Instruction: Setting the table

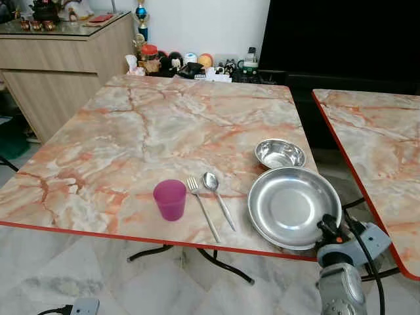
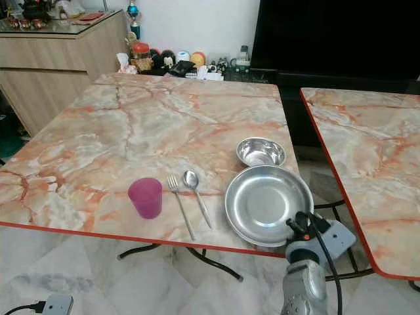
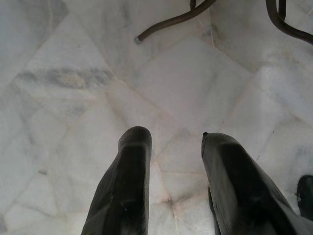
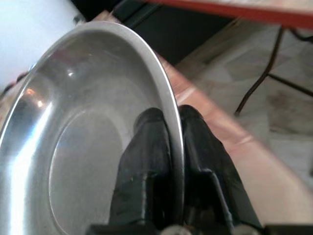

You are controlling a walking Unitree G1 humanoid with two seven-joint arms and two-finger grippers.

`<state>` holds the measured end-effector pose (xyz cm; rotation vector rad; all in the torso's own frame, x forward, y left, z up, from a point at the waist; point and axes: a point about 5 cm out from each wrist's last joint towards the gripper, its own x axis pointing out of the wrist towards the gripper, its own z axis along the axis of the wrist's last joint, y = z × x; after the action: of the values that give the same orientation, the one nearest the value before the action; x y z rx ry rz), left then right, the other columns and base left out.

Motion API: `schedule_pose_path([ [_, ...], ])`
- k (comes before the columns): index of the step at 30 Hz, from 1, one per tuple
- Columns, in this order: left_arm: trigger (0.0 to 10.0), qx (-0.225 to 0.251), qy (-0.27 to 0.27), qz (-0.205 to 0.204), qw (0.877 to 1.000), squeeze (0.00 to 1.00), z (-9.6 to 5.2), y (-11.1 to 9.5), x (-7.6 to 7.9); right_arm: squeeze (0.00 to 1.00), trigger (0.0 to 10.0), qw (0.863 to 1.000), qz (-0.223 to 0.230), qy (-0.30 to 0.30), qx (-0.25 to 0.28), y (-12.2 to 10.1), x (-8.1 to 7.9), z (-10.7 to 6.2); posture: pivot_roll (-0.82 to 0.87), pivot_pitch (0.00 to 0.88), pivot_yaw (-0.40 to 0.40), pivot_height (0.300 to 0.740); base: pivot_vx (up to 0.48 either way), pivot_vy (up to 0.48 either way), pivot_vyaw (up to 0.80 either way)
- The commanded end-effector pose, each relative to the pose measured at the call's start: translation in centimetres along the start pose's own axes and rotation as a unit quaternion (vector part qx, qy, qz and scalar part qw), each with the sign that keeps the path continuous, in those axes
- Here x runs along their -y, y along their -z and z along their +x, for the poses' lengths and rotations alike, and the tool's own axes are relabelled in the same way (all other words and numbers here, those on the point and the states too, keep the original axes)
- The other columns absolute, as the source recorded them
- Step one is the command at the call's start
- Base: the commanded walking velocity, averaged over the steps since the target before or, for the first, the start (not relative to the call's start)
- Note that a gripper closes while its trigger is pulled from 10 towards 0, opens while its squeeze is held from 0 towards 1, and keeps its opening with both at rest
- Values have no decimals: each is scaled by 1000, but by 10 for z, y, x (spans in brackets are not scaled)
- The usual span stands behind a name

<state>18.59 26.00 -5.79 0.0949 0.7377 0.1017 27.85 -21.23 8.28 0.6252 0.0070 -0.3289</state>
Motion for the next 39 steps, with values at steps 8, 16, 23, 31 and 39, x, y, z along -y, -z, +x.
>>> schedule_pose_path([
  [8,10000,-17,2,15,1000,0,-2,8,4,0,0,994,42,-19,98,-28,-1,-11,-12,42,0,740,0,0,0],
  [16,10000,-25,-9,1,1000,0,-3,13,2,0,10000,984,60,-72,151,-51,-20,-6,-26,44,2,740,0,0,0],
  [23,10000,-28,-13,-1,1000,0,-3,12,0,0,10000,982,49,-88,162,-60,-27,2,-25,44,1,740,0,0,0],
  [31,10000,-35,-5,-5,999,0,-3,15,4,0,10000,984,42,-80,155,-57,-25,3,-28,44,0,740,0,-454,0],
  [39,10000,-37,-5,-7,999,0,-4,16,4,0,10000,985,44,-71,150,-56,-21,4,-26,48,-2,740,0,-461,0],
])
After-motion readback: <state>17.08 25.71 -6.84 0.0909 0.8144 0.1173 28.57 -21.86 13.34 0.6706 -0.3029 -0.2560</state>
